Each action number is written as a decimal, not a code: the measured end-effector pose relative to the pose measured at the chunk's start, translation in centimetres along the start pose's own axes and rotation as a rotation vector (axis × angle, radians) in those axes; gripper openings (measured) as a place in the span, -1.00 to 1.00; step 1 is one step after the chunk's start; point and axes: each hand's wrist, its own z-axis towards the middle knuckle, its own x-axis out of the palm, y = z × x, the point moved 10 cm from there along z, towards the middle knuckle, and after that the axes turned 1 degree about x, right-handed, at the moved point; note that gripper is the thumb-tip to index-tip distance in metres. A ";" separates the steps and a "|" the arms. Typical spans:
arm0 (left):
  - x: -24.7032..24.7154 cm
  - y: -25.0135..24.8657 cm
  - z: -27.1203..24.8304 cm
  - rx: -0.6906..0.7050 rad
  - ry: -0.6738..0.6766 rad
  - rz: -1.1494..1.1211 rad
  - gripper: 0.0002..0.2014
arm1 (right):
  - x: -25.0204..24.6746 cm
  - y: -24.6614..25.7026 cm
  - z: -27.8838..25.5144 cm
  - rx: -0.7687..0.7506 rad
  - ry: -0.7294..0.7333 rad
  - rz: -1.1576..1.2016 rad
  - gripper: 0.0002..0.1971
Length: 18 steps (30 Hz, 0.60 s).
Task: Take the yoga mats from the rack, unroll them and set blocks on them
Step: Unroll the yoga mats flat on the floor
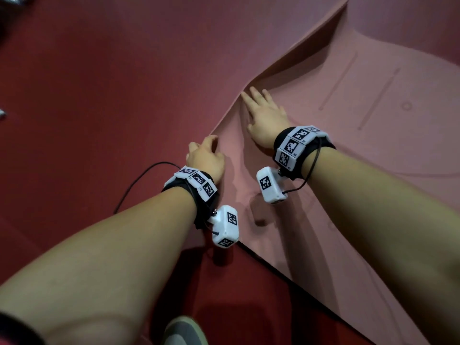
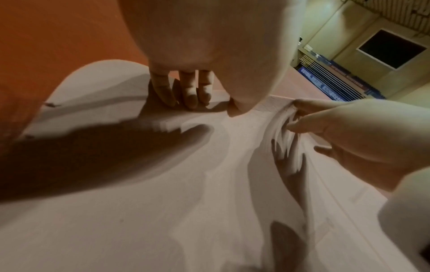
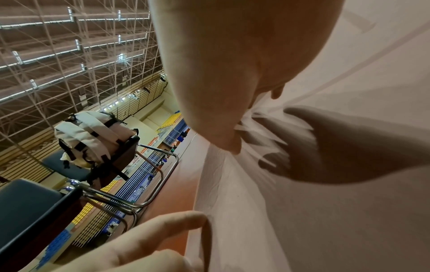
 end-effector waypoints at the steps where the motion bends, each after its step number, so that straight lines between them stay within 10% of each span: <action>1: 0.2 0.0 0.2 0.010 0.000 0.027 -0.52 | 0.3 0.0 0.4 -0.005 0.008 -0.025 -0.21; 18: 1.4 -1.4 1.9 0.106 -0.047 0.393 -0.45 | 3.4 -1.0 4.0 -0.059 0.084 -0.227 -0.26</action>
